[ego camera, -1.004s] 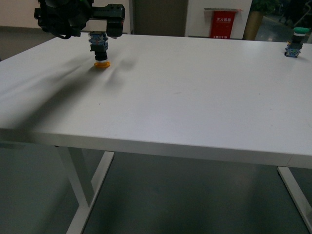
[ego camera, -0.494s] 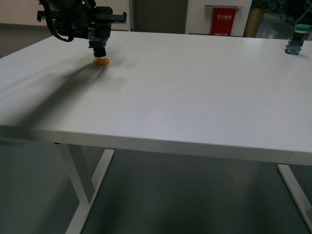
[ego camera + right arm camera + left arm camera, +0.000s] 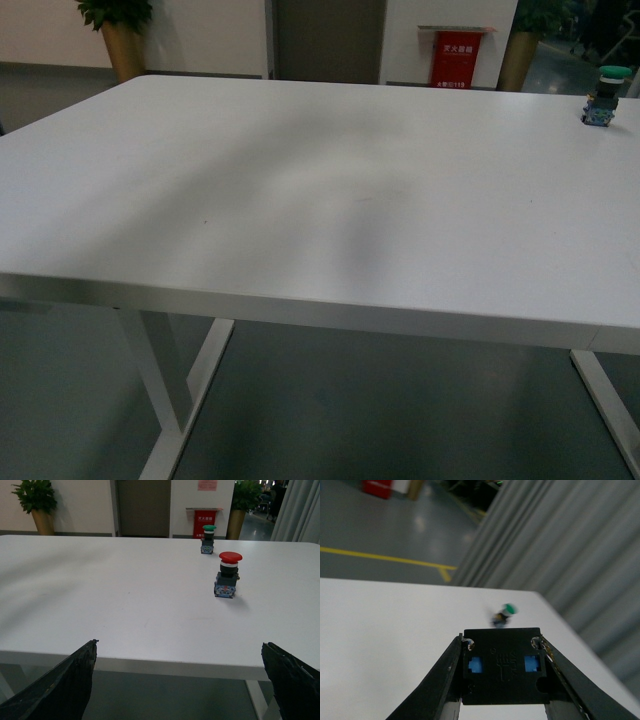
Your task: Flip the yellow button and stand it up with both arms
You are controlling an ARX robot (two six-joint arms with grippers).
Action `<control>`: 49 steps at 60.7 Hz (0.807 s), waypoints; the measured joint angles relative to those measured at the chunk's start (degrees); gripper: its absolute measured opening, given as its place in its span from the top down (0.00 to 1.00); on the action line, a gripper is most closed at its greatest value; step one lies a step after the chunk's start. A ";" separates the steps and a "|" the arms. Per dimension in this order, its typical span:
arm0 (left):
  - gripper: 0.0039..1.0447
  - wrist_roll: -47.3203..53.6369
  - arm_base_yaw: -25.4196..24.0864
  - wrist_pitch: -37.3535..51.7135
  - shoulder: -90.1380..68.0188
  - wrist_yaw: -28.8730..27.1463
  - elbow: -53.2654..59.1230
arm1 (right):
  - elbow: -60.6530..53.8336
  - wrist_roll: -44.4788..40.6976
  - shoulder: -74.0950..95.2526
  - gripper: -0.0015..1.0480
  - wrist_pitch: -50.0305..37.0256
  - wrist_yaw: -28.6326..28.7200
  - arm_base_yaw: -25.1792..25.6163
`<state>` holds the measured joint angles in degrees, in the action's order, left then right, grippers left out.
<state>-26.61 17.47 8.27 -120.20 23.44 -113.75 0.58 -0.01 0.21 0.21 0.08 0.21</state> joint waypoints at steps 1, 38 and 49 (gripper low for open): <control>0.65 -1.11 0.26 0.72 0.00 0.70 -0.07 | 0.00 -0.02 0.00 0.07 0.00 0.00 0.00; 0.65 -62.99 9.01 49.20 -9.64 9.92 10.54 | 0.00 0.00 0.00 0.07 0.00 0.00 0.00; 0.65 -67.89 10.21 51.45 -11.13 9.64 10.93 | 3.39 2.56 4.83 0.07 7.13 1.03 0.57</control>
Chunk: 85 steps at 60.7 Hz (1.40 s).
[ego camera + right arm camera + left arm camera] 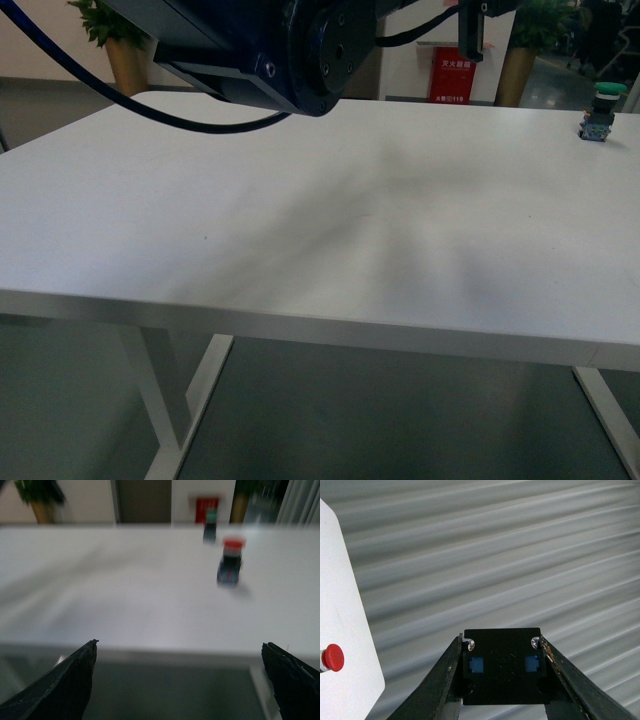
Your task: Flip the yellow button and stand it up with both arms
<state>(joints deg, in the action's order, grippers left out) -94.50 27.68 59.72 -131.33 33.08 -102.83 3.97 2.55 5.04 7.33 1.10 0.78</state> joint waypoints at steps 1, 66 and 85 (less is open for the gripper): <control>0.65 -0.07 0.02 0.07 -0.13 0.00 0.02 | 0.74 0.50 1.46 0.07 0.90 0.44 0.24; 0.65 -0.66 1.22 -0.83 -1.16 -1.36 0.31 | 54.31 73.55 81.61 0.07 -39.82 12.76 -4.37; 0.65 0.28 1.33 -1.07 -1.03 -1.20 0.33 | 54.62 72.63 83.21 0.45 -40.00 9.44 -4.68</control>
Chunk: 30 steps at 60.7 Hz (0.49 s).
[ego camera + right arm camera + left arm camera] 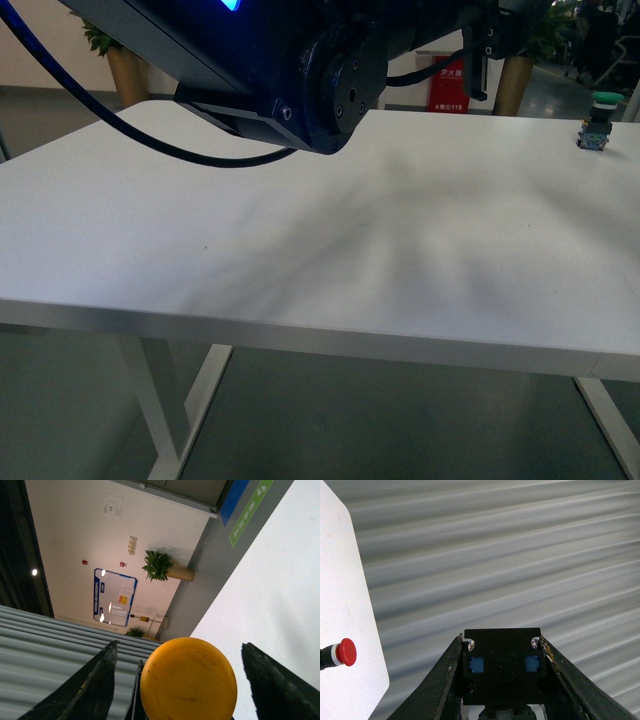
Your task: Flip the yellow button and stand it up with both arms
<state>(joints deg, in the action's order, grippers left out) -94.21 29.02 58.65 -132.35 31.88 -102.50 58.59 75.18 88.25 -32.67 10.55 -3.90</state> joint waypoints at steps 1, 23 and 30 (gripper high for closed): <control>0.65 0.02 0.00 0.00 0.02 0.00 0.00 | 0.00 0.00 0.00 0.48 0.00 0.00 0.00; 0.65 3.37 0.26 -1.40 2.12 -0.52 2.40 | -0.09 0.00 0.11 0.65 -0.81 0.07 0.09; 0.41 7.96 -0.52 -4.44 5.86 0.87 7.32 | -0.70 -0.24 0.09 0.66 -1.57 -0.33 0.70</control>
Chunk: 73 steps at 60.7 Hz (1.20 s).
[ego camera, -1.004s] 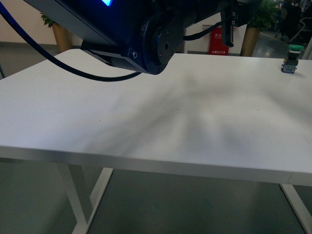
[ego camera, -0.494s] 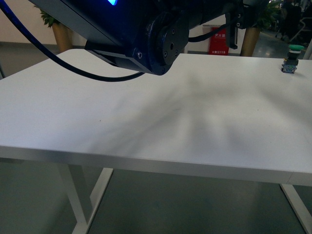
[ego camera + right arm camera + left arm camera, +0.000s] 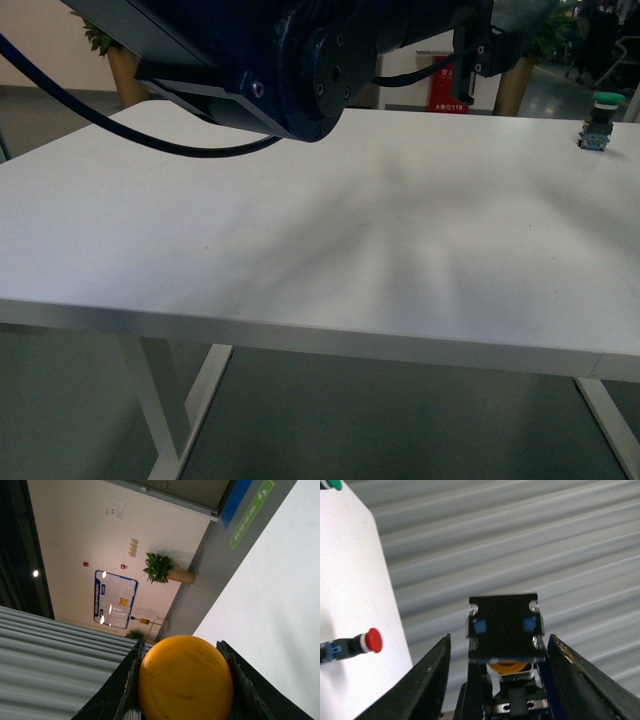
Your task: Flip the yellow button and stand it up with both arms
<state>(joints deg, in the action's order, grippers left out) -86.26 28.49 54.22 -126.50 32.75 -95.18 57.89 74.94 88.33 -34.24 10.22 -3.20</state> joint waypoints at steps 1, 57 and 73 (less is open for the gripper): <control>0.39 0.46 -0.09 -0.33 0.42 0.26 0.48 | -0.17 -0.02 -0.02 0.66 -0.15 -0.07 0.15; 0.37 91.76 -28.24 -34.91 81.18 -32.85 68.04 | -2.95 -1.88 -3.82 0.66 -0.37 0.76 0.87; 0.85 86.99 -28.39 -31.80 88.61 -32.70 80.70 | -2.95 -2.84 -4.81 0.66 1.53 0.76 0.59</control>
<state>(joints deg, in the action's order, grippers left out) 0.73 0.10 22.41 -37.89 0.05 -14.48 54.94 72.10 83.53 -32.71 10.98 -2.61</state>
